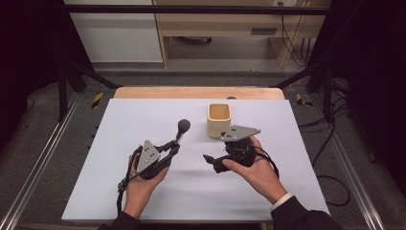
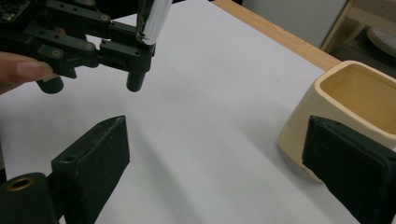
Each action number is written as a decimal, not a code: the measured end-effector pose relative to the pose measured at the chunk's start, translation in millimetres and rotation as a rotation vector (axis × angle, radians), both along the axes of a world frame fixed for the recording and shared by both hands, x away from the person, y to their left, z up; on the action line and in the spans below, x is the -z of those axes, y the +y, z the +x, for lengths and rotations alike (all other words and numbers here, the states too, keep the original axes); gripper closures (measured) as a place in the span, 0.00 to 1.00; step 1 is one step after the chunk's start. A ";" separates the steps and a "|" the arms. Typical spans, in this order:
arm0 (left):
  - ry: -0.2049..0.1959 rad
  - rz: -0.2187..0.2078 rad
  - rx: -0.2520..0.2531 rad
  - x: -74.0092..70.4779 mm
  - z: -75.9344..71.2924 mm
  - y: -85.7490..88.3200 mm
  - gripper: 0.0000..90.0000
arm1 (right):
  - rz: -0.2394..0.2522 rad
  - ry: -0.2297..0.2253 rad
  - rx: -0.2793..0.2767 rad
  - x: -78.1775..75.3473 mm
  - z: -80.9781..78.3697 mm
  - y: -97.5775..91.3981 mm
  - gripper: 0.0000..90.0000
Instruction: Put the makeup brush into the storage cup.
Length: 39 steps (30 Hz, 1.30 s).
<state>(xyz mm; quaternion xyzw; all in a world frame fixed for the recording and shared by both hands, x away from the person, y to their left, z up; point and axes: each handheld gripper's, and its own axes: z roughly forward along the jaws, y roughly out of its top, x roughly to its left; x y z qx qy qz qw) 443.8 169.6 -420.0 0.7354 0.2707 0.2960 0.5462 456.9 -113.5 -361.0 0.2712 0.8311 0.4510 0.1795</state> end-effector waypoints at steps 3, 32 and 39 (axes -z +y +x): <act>0.012 -0.030 0.000 -0.9 0.2 2.1 0.83 | -0.001 0.009 -0.010 3.0 -1.3 0.5 0.08; 0.058 -0.104 0.037 -2.8 -3.0 -1.7 0.83 | 0.206 -0.010 0.065 11.1 -3.4 20.8 0.06; 0.084 -0.133 0.044 -1.6 -2.5 -1.7 0.83 | 0.233 -0.018 0.066 11.1 -2.8 27.7 0.06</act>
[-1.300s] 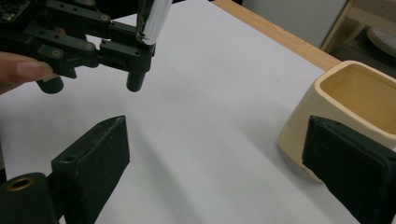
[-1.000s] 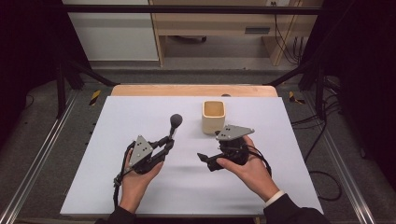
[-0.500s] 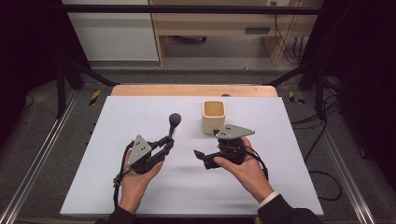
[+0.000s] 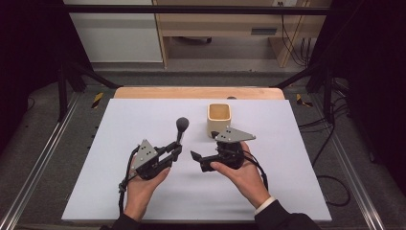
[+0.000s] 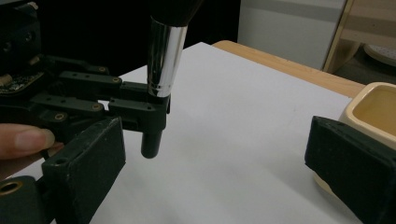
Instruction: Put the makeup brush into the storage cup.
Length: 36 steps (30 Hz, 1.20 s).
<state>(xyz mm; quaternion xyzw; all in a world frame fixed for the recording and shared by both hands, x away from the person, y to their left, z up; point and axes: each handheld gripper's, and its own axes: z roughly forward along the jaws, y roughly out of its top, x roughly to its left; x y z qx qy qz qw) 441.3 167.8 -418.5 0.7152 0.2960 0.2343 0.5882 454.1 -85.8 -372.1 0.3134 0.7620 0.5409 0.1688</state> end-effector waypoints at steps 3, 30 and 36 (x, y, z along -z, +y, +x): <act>0.016 -0.018 0.001 0.3 0.1 0.3 0.83 | 0.023 -0.009 0.013 -0.1 1.3 4.4 0.07; 0.030 -0.053 0.023 -0.2 -1.2 -3.1 0.83 | 0.106 -0.027 -0.019 6.3 3.0 40.3 0.43; 0.029 -0.057 0.028 -0.6 -1.6 -3.8 0.83 | 0.139 -0.026 -0.016 5.2 5.8 43.1 0.52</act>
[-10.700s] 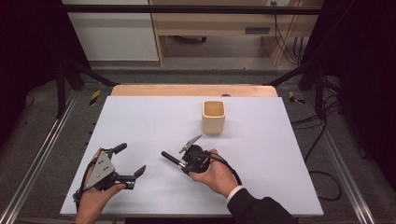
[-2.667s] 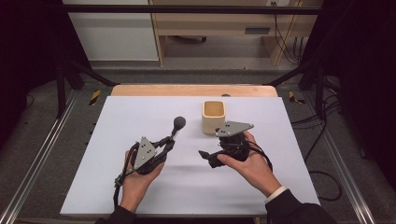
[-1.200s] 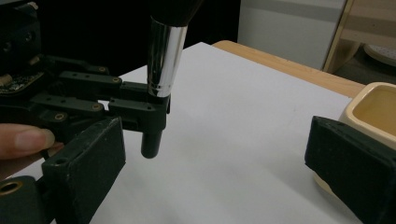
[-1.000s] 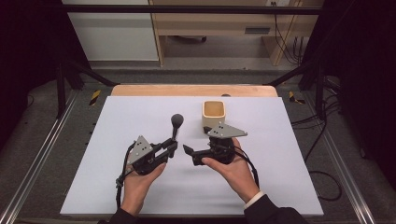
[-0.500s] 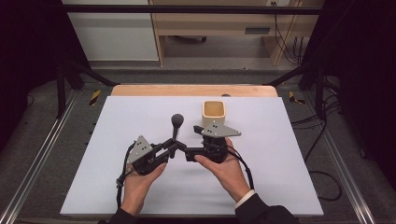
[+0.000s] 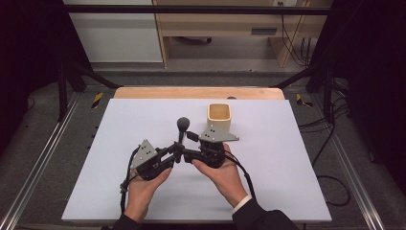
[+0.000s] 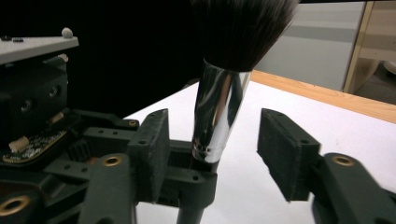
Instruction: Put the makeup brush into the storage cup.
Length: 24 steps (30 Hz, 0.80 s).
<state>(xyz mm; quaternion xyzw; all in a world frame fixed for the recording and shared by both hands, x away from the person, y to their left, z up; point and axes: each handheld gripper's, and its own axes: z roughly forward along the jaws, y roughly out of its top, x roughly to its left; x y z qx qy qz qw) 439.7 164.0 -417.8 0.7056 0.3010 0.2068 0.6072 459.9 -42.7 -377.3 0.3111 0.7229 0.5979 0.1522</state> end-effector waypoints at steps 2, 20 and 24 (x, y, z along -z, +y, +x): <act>-0.001 0.002 0.003 -0.1 0.0 -0.1 0.83 | 0.003 0.000 -0.005 0.5 1.5 -0.2 0.56; -0.011 0.005 0.015 0.3 -1.2 -3.8 0.83 | 0.030 0.027 -0.032 2.7 5.0 -0.3 0.78; -0.007 -0.006 0.027 0.9 -0.2 -3.3 0.76 | 0.025 0.024 -0.042 1.5 5.4 -1.9 0.78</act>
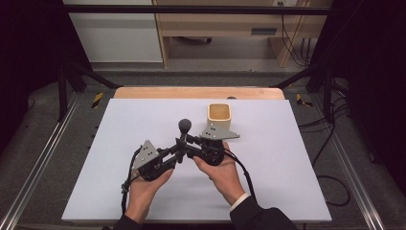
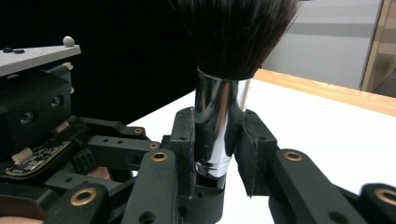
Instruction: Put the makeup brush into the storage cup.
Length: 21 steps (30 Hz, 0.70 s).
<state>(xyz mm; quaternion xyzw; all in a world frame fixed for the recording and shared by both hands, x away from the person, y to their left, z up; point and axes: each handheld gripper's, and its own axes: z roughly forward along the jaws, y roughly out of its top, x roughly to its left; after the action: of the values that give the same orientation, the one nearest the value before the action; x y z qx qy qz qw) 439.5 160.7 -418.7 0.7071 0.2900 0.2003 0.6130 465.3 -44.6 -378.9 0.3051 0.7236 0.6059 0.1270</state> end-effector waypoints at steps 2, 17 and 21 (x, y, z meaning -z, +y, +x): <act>-0.001 0.006 -0.001 0.9 0.9 -0.2 0.69 | -0.009 -0.007 0.004 -1.0 0.5 -2.5 0.78; 0.041 0.102 0.005 6.7 5.5 -6.7 0.21 | -0.081 -0.051 0.104 -8.2 4.5 -45.7 0.78; 0.042 0.131 0.016 4.6 3.0 -9.2 0.15 | -0.107 -0.049 0.122 -6.2 6.0 -55.4 0.78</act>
<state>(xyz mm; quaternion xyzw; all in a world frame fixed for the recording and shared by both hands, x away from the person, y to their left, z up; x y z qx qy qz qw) 442.5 151.4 -423.3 0.7519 0.2834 0.1990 0.5610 471.3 -100.0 -372.7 0.3263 0.7318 0.5648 0.1976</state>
